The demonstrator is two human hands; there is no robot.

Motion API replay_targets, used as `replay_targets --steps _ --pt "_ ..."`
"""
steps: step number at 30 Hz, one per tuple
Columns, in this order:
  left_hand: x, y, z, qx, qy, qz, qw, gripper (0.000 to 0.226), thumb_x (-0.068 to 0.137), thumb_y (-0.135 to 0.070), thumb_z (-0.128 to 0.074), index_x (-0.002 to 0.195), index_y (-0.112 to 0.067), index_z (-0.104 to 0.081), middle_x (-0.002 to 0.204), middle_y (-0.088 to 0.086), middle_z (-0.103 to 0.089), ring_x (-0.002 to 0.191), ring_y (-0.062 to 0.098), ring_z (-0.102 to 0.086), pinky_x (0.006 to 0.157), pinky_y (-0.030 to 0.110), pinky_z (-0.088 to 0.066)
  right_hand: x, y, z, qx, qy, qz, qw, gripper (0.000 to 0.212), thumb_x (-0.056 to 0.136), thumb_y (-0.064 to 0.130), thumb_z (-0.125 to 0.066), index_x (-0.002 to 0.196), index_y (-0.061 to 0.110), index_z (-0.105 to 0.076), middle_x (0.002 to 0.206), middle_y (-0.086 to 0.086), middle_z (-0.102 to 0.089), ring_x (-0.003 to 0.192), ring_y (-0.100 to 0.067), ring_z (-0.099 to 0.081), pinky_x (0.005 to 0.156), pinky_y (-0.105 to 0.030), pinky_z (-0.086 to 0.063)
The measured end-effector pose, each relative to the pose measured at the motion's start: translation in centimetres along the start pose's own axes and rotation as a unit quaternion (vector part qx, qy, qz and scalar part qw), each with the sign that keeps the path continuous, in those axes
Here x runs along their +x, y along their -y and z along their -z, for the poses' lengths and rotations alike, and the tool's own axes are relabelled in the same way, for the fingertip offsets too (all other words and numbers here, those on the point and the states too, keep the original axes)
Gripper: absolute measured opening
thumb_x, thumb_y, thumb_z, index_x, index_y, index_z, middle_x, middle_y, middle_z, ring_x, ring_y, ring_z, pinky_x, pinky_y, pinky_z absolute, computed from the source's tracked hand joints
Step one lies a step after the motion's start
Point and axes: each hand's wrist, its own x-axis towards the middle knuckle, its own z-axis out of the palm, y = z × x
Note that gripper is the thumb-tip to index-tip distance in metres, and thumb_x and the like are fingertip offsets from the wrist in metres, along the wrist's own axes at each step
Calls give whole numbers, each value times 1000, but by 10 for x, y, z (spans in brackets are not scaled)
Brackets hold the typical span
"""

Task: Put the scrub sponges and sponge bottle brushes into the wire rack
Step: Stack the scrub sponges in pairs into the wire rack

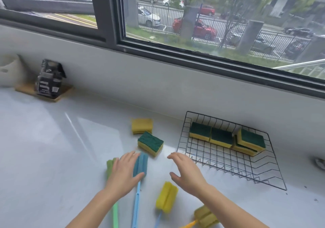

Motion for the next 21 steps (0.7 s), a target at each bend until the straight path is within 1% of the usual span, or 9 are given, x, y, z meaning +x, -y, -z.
replay_targets --steps 5,8,10,14,16,18,19,21 --pt "14 18 8 -30 -10 -5 999 57 89 -40 -55 141 -24 -38 148 -7 -39 139 10 -32 114 31 -21 34 11 -10 -4 24 -19 1000 42 89 28 -54 129 23 -46 137 6 -48 128 -16 -42 104 -28 -33" --pt "41 29 20 -38 -20 -7 999 50 90 -36 -55 137 -22 -44 142 -6 -48 133 14 -42 111 31 -27 59 17 -12 -9 31 -27 999 39 91 27 -52 130 21 -48 137 4 -51 126 -18 -44 103 -30 -34" --pt "64 35 27 -40 -10 -3 999 52 90 -35 -55 138 -20 -43 142 -3 -49 132 18 -43 111 32 -29 75 21 -14 -11 30 -29 999 40 92 24 -51 131 20 -48 137 3 -52 126 -19 -45 104 -30 -35" --pt "114 44 31 -49 9 -14 999 55 90 -31 -55 141 -16 -39 145 1 -47 133 21 -44 110 34 -34 106 26 -22 -10 33 -38 999 43 92 23 -51 135 21 -45 139 -1 -50 124 -26 -46 102 -38 -38" --pt "139 45 28 -44 11 -28 999 55 90 -29 -56 141 -16 -40 146 1 -45 134 20 -42 110 34 -35 119 24 -29 -28 55 -46 997 45 93 26 -50 137 23 -43 142 -3 -46 127 -29 -41 103 -40 -35" --pt "162 47 22 -19 27 -41 999 57 89 -29 -56 141 -16 -38 148 2 -43 137 19 -38 112 35 -33 127 18 -39 -66 100 -60 991 44 94 30 -46 137 24 -42 145 -3 -39 133 -31 -32 108 -45 -28" --pt "173 48 19 5 44 -44 998 60 88 -31 -55 143 -16 -35 149 3 -40 139 20 -34 113 36 -31 129 15 -43 -76 119 -70 987 43 94 31 -44 136 25 -42 148 -3 -36 136 -32 -28 110 -48 -23" --pt "191 52 11 55 86 -44 994 66 87 -35 -54 145 -15 -28 153 4 -32 141 21 -29 113 41 -27 129 9 -50 -77 130 -83 985 42 94 32 -45 135 27 -42 151 -2 -32 138 -32 -27 114 -52 -16"
